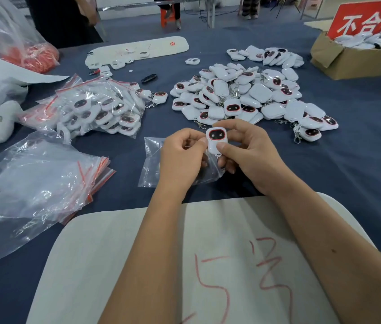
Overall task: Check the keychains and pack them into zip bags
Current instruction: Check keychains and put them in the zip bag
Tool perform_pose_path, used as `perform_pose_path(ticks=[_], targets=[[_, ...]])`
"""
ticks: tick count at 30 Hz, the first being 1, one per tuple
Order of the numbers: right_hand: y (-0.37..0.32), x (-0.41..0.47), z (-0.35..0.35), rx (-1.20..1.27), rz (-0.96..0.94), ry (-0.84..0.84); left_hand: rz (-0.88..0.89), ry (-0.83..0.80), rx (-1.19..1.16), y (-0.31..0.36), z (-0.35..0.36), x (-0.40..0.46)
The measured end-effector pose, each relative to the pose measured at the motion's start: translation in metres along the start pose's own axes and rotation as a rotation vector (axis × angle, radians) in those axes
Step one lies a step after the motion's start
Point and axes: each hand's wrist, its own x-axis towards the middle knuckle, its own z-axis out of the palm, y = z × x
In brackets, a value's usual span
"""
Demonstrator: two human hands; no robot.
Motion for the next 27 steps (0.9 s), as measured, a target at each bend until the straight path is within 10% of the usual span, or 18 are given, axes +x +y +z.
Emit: perform_pose_path(ticks=[27], targets=[[0.0014, 0.0007, 0.0023, -0.007, 0.007, -0.017, 0.03, -0.03, -0.013, 0.0024, 0.0011, -0.0024]])
